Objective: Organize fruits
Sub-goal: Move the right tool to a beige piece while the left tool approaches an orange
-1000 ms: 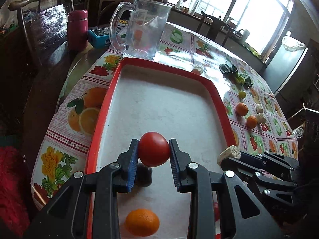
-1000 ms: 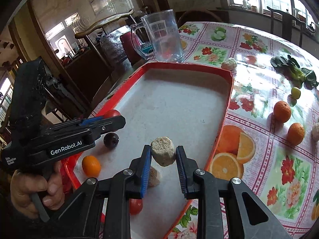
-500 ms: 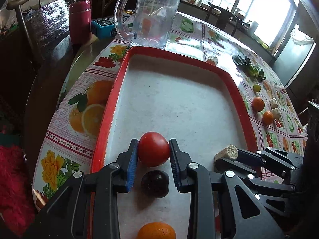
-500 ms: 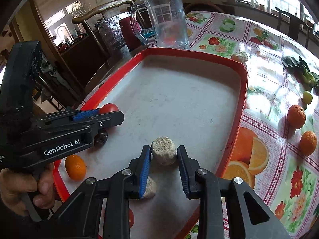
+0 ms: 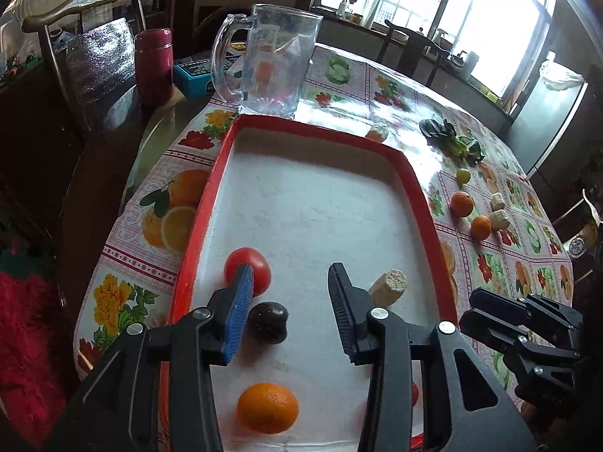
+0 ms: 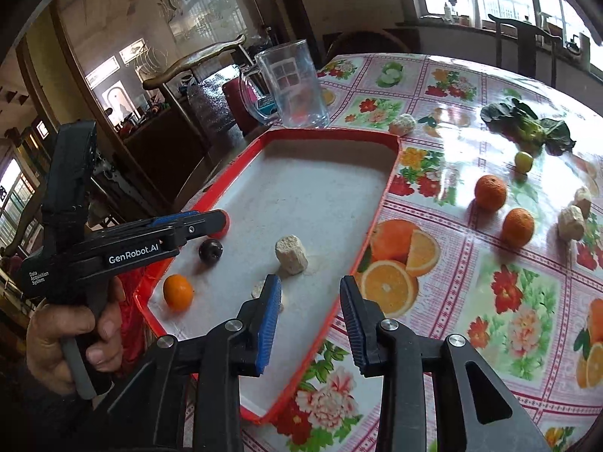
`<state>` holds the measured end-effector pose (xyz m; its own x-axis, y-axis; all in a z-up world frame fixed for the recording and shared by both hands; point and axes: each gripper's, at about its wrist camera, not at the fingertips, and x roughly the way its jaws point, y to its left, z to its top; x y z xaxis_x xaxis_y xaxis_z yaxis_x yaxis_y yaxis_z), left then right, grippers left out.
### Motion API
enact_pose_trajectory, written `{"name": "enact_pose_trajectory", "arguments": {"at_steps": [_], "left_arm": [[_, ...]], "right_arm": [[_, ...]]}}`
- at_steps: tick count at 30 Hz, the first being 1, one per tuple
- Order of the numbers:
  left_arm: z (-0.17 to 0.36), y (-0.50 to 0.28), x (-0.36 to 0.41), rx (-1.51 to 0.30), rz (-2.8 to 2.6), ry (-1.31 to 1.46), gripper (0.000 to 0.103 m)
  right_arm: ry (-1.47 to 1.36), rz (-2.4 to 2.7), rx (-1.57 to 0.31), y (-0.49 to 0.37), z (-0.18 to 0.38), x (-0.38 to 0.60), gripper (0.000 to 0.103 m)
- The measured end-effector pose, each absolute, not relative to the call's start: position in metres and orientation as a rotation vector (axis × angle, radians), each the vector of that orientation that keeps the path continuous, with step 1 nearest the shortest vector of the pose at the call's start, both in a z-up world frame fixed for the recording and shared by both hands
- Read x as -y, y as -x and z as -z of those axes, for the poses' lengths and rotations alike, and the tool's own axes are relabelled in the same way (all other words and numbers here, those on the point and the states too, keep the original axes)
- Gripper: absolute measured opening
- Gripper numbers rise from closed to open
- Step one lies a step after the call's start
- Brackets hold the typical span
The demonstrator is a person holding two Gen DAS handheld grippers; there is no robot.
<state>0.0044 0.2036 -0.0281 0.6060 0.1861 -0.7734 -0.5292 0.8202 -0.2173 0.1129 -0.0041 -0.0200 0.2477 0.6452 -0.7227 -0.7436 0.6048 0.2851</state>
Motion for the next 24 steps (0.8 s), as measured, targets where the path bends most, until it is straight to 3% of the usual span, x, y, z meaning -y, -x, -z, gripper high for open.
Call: {"name": "enact_pose_trajectory", "arguments": {"at_steps": [20,24], "left_arm": [[0.016,-0.025,-0.133,-0.842,-0.316,0.395,0.039],[0.017,-0.034,-0.118,-0.849,-0.289,0.386,0.050]], "right_arm": [[-0.070,-0.782,-0.933,-0.134,0.027,0.135,0.037],[-0.083,-0.750,-0.931,-0.136,0.029,0.153,0.043]]}}
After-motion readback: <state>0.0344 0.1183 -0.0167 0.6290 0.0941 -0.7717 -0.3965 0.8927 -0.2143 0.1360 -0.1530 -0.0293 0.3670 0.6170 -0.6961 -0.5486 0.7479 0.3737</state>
